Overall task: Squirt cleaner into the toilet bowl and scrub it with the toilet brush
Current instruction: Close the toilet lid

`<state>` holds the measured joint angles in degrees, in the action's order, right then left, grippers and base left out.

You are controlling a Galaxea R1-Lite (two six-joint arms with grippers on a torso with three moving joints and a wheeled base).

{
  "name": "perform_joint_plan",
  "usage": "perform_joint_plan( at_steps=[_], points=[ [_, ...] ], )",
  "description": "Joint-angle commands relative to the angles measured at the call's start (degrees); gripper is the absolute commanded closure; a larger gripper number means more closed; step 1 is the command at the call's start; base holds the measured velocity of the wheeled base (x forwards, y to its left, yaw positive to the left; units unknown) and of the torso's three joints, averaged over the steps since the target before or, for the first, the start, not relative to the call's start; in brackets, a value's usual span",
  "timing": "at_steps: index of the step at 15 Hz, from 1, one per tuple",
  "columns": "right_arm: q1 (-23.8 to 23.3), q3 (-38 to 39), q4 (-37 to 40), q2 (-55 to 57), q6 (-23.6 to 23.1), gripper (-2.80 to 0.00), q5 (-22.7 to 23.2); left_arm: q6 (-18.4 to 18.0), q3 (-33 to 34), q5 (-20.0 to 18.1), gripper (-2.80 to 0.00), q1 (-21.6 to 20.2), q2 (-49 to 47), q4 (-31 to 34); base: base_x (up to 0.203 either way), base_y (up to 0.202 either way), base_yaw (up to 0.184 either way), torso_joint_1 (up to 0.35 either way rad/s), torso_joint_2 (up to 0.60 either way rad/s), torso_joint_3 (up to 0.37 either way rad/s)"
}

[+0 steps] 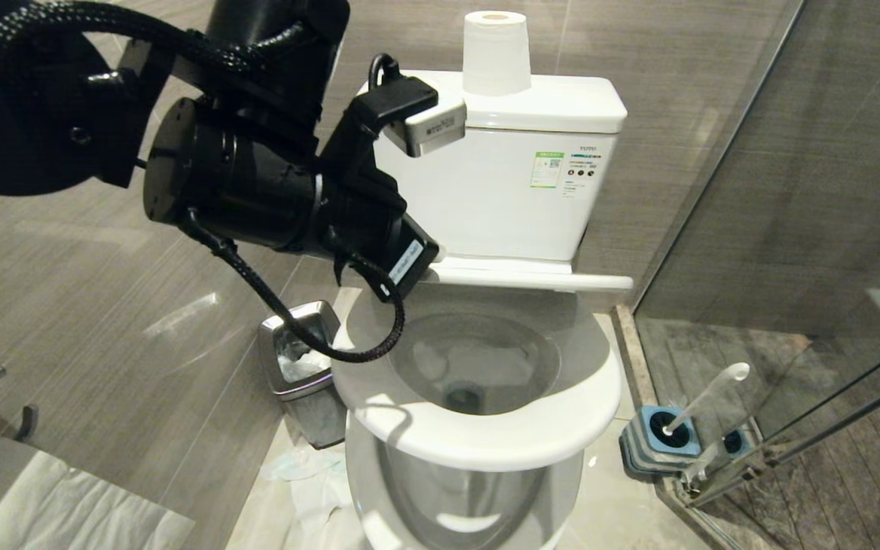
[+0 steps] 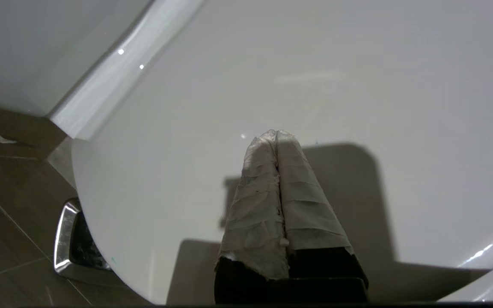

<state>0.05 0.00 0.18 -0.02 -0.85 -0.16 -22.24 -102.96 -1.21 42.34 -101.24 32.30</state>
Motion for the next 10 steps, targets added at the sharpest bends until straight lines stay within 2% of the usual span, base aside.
perform_joint_plan(
  at_steps=[1,5,10],
  points=[
    [0.0,0.1,-0.1,0.0,0.0,0.00,0.0,-0.1,2.3,0.4,0.00,0.2,1.1,1.5,0.000,0.000,0.000,0.000,0.00,0.000],
    [0.0,0.1,0.0,0.0,0.0,0.00,0.0,-0.3,4.4,1.9,0.00,0.7,2.8,7.4,0.000,0.000,0.000,0.000,0.00,0.000],
    [0.0,0.1,-0.1,0.0,0.0,0.00,0.0,-0.4,8.3,1.8,0.00,2.8,3.0,8.9,0.000,0.000,0.000,0.000,0.00,0.000]
  ],
)
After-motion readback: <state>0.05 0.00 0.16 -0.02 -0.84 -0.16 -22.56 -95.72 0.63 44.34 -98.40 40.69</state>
